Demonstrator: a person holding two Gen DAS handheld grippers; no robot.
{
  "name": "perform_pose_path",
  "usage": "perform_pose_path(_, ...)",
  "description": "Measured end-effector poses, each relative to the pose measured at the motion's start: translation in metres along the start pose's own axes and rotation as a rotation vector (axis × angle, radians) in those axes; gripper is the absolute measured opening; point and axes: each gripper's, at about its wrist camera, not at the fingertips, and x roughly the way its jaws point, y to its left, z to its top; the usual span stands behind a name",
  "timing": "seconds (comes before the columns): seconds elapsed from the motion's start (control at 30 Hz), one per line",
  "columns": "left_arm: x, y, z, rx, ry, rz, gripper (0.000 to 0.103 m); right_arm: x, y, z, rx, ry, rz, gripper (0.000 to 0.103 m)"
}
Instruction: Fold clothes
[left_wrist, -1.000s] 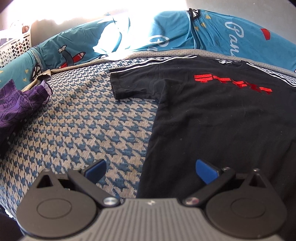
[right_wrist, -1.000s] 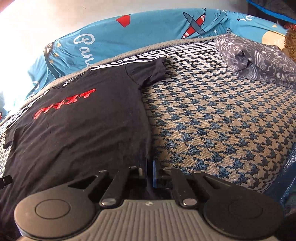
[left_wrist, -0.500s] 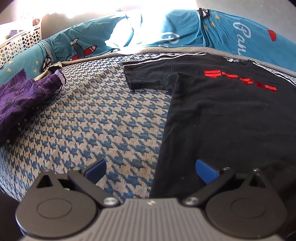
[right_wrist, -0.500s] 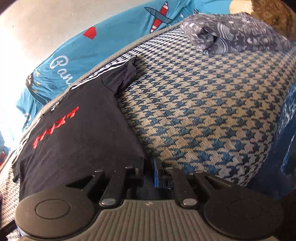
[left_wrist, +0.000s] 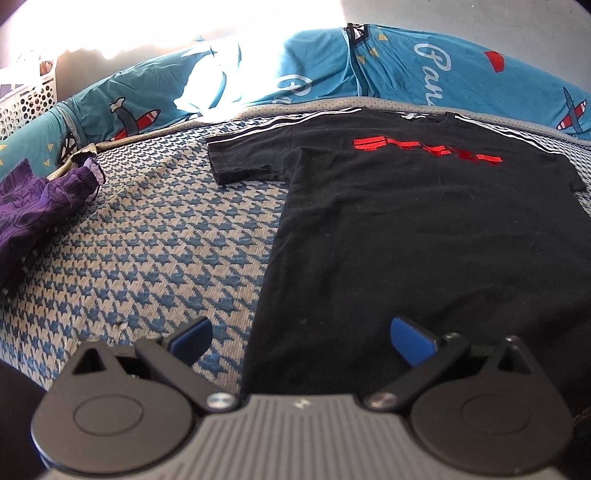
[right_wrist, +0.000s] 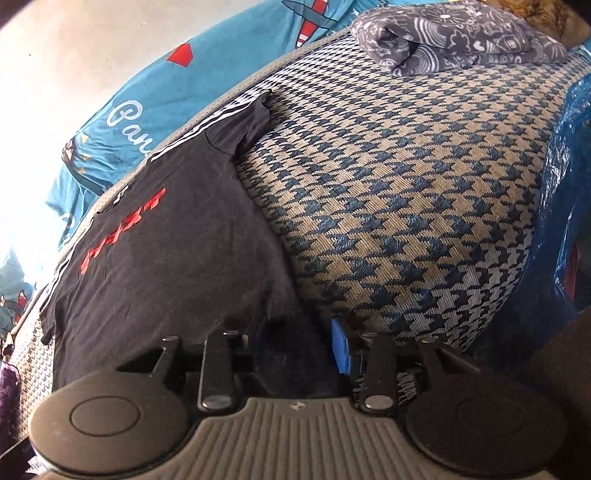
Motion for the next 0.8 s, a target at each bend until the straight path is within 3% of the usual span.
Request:
perform_pose_path(0.03,-0.001,-0.002,-0.001,0.007,0.001,-0.007,0.103,0.000,0.001,-0.001,-0.010,-0.008,-0.004,0.008)
perform_pose_path(0.07,-0.001,-0.003,-0.002,0.014,0.002,-0.014,0.103,-0.002,0.001,-0.001,-0.010,-0.020,-0.013,0.005)
perform_pose_path(0.3,-0.005,-0.008,-0.005,0.040,0.001,-0.031,0.103,-0.014,-0.001,0.000,-0.015,-0.122,-0.053,0.003)
perform_pose_path(0.43,-0.009,-0.017,-0.009,0.077,0.003,-0.061,0.103,-0.008,-0.006,0.001,0.036,-0.080,-0.061,0.003)
perform_pose_path(0.53,-0.012,-0.022,-0.012,0.095,0.002,-0.083,0.103,-0.006,-0.010,0.001,0.073,-0.059,-0.047,0.005)
perform_pose_path(0.6,-0.015,-0.025,-0.013,0.106,-0.009,-0.104,0.103,-0.005,-0.010,-0.001,0.074,-0.038,-0.044,0.014)
perform_pose_path(0.67,-0.018,-0.030,-0.014,0.129,-0.019,-0.123,0.103,-0.003,-0.010,-0.003,0.075,-0.017,-0.041,0.030)
perform_pose_path(0.8,-0.024,-0.041,-0.020,0.169,-0.019,-0.178,0.103,-0.002,-0.008,-0.005,0.060,-0.003,-0.033,0.036)
